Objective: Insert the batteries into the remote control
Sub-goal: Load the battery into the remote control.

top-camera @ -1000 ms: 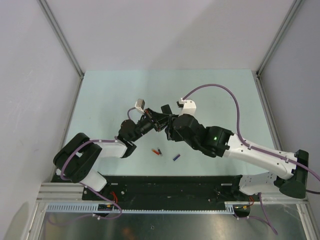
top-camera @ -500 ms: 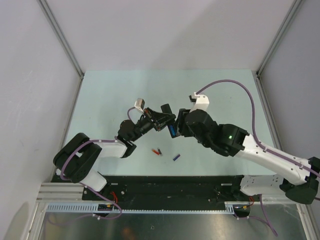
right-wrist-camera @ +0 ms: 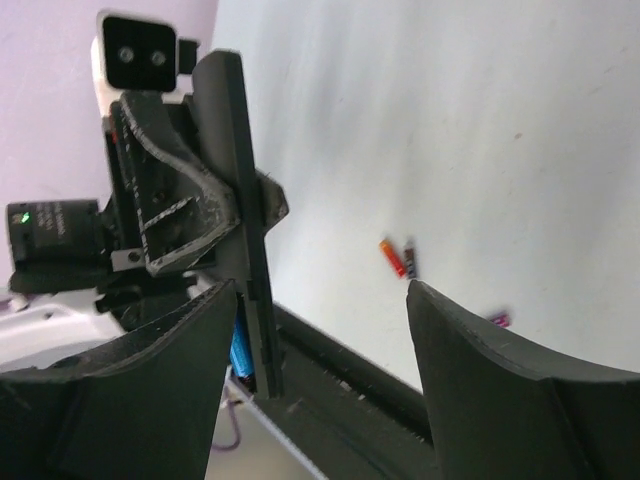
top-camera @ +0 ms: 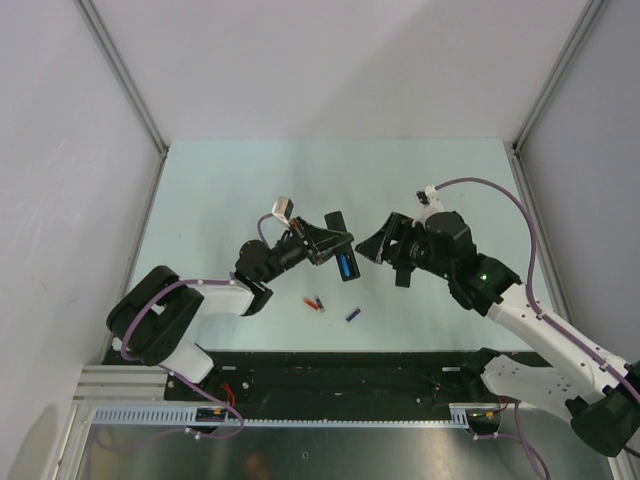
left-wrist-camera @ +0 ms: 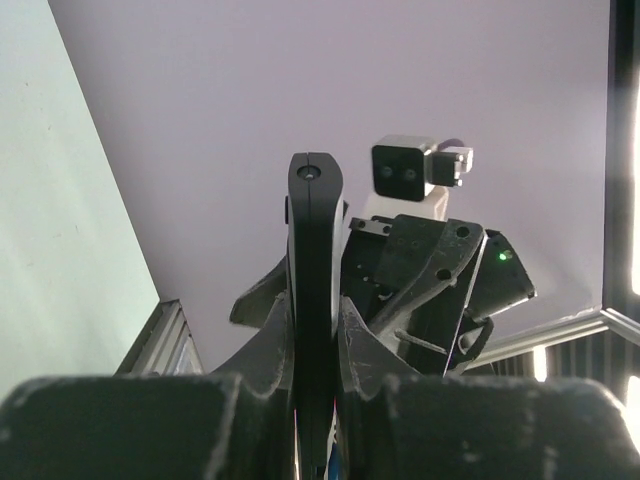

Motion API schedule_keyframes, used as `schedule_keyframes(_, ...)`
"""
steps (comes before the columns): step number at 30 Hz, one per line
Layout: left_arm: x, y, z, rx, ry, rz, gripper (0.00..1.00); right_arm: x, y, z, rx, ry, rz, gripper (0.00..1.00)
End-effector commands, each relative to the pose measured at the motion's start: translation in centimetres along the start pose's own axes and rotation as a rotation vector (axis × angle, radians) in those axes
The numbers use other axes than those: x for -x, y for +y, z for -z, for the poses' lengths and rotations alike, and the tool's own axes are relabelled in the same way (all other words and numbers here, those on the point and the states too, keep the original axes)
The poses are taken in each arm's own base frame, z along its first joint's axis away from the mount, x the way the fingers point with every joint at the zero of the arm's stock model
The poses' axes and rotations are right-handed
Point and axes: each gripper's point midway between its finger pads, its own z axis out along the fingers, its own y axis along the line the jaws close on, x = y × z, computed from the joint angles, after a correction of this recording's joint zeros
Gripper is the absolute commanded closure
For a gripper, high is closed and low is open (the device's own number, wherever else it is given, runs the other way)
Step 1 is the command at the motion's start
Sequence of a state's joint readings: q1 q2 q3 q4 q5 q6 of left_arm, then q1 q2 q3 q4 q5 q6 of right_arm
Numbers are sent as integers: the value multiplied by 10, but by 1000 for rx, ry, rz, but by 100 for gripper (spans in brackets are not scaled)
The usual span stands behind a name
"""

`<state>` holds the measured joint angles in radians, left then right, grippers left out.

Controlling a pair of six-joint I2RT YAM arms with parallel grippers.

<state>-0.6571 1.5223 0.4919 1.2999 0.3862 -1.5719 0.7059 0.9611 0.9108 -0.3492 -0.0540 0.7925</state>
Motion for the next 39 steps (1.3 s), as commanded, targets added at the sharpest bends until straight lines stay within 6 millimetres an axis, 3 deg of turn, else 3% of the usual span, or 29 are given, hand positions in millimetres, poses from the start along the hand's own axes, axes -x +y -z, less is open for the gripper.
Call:
schedule_keyframes(1, -5, -30, -2, -117, 34, -34, 100, -7, 45, 4, 272, 97, -42, 25)
schedule_keyframes(9, -4, -30, -3, -119, 34, -36, 100, -14, 49, 1, 367, 137, -91, 26)
schedule_keyframes(22, -5, -40, -4, -143, 41, -44, 100, -28, 43, -16, 367, 197, -92, 39)
schedule_keyframes(39, -6, -52, -4, -170, 46, -56, 100, -35, 37, -22, 355, 215, -103, 53)
